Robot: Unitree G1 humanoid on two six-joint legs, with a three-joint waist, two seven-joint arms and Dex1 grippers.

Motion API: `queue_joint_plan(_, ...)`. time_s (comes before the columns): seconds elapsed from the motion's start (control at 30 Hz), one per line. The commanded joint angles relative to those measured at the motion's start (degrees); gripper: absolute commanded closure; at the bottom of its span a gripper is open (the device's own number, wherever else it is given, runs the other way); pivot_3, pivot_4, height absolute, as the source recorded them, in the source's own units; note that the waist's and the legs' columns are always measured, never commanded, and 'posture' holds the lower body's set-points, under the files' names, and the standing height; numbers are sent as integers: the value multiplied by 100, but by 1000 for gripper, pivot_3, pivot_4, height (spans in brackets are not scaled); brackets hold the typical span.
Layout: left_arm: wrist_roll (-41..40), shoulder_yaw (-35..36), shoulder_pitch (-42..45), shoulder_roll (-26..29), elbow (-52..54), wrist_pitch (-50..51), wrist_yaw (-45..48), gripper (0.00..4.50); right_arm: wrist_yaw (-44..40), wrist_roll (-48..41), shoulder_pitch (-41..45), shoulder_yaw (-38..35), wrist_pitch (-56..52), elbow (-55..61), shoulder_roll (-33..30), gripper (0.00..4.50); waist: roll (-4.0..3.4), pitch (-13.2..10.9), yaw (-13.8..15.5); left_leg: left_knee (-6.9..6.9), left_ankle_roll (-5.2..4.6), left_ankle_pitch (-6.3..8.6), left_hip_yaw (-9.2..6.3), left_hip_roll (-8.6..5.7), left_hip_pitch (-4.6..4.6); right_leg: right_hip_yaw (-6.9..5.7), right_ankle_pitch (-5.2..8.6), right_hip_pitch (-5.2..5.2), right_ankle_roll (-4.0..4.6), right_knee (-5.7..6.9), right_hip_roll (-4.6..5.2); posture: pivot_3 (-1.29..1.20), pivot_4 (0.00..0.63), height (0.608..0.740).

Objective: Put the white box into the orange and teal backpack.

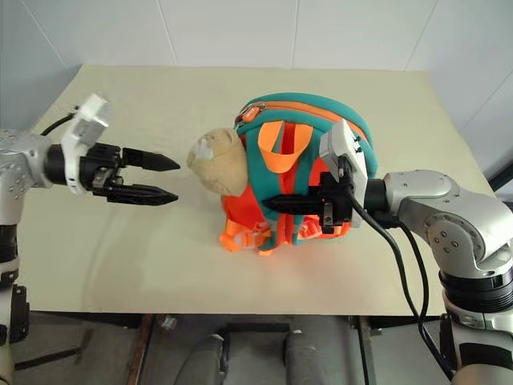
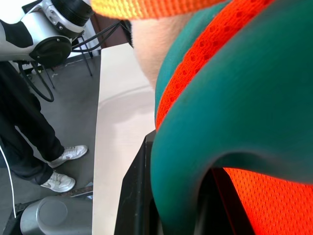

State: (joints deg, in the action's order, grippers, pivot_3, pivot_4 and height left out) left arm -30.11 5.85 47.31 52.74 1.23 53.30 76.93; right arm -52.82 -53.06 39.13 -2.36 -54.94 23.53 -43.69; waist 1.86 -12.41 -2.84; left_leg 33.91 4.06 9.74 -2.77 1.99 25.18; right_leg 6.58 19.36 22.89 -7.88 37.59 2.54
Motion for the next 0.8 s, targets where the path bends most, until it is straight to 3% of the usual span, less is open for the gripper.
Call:
queue_joint_plan(0.03,-707,706,6,-288,956,620,-839,23,-98,10,110,-17,134,13,18,4500,0,0,-1,2,-1,0,0,0,-1,0,-1,-5,-1,-5,0,0,150,740)
queue_joint_plan(0.37,-1129,450,80,-1782,1250,786,-2437,23,-220,158,207,136,222,-100,80,4500,0,0,-34,14,-2,1,-2,-1,-10,2,-9,-20,-13,-6,-2,0,150,740)
queue_joint_plan(0.47,-1235,355,75,-1769,1268,832,-2455,602,-201,168,187,121,222,-70,94,4500,0,0,-34,13,-2,1,-4,-1,-11,2,-9,-20,-12,-6,-3,0,150,740)
queue_joint_plan(0.8,-1591,419,320,-1245,1048,1155,-2409,3526,-90,62,-122,-74,305,155,199,4500,0,0,-27,13,-2,1,-4,-5,-10,2,-9,-20,-13,-9,-1,0,150,740)
